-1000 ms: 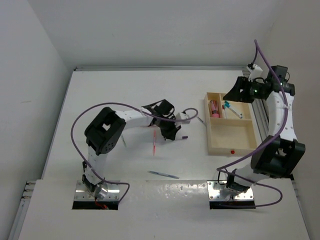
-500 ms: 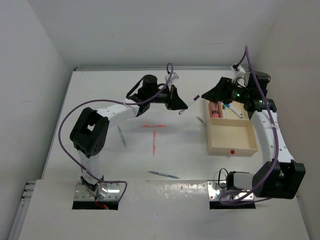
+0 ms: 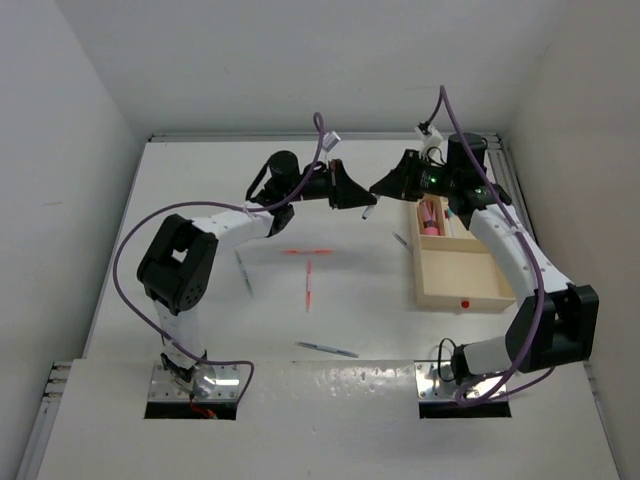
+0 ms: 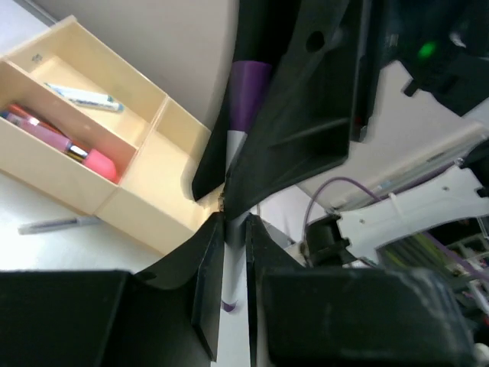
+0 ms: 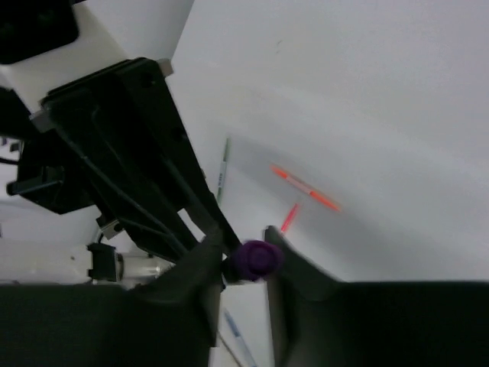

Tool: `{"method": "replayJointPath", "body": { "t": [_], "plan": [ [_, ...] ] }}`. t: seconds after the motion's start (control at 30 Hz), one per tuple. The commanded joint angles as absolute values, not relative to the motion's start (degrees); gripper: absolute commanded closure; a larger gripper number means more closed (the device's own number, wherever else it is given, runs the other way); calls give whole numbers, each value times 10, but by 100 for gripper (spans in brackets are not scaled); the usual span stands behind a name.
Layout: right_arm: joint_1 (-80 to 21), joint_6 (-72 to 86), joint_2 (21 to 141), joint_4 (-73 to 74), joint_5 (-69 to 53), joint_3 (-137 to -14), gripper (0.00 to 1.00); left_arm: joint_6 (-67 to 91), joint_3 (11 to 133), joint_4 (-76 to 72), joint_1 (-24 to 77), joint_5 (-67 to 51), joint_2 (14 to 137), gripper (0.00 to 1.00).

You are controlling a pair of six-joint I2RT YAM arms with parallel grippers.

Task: Sort the stationery into containers
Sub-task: Pass the stationery from the left arm to the right, then place the stationery into the container

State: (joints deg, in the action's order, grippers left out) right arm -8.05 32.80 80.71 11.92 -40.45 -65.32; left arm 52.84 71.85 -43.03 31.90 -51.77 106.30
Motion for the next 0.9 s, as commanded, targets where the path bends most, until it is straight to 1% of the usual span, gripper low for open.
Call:
{"method": "replayJointPath", "body": {
  "t": [0.0, 0.03, 0.07, 0.1, 0.13, 0.17, 0.2, 0.23, 0.27, 0.3, 0.33, 0.37, 0.4, 0.43, 0.47, 0.53, 0.6, 0.77, 0.87],
  "plan": [
    [-87, 346, 812, 75, -376, -681, 93, 558, 713, -490, 316, -533, 1026, 100],
    [-87, 349, 811, 73, -374, -680, 99, 555, 708, -487, 316, -534, 1023, 100],
    [-84, 345, 810, 75, -371, -682, 100, 546, 708, -477, 315, -534, 1022, 100],
    [-77, 342, 809, 79, -372, -684, 100, 532, 714, -418, 314, -534, 1020, 98],
    [-69, 328, 808, 95, -374, -692, 100, 485, 736, -373, 311, -533, 1020, 68],
    [-62, 316, 807, 110, -378, -701, 100, 449, 753, -321, 309, -536, 1022, 54],
    [-39, 302, 808, 130, -385, -709, 100, 414, 767, -229, 306, -540, 1022, 45],
    [-21, 259, 811, 180, -388, -736, 100, 344, 793, -185, 295, -539, 1020, 33],
    [-7, 232, 815, 206, -390, -750, 100, 312, 801, -144, 287, -534, 1018, 29],
    [33, 202, 820, 238, -391, -767, 100, 287, 809, -77, 280, -527, 1011, 17],
    [52, 128, 825, 305, -387, -801, 100, 225, 817, -43, 267, -509, 1007, 1],
    [77, 83, 842, 339, -374, -818, 100, 188, 834, 41, 263, -494, 1003, 0],
    [86, 6, 852, 372, -323, -835, 100, 116, 845, 78, 260, -472, 995, 0],
    [96, -38, 875, 421, -298, -858, 100, 88, 852, 124, 258, -435, 989, 0],
    [120, -67, 888, 436, -276, -865, 100, 66, 849, 135, 258, -414, 982, 0],
    [155, -120, 933, 468, -244, -885, 100, 40, 821, 138, 258, -367, 956, 0],
    [171, -143, 970, 496, -222, -919, 100, 33, 805, 134, 258, -348, 941, 0],
    [190, -170, 1106, 535, -199, -1001, 100, 43, 780, 122, 255, -350, 931, 0],
    [187, -164, 1149, 531, -189, -1027, 100, 33, 771, 122, 254, -341, 923, 0]
  ]
}}
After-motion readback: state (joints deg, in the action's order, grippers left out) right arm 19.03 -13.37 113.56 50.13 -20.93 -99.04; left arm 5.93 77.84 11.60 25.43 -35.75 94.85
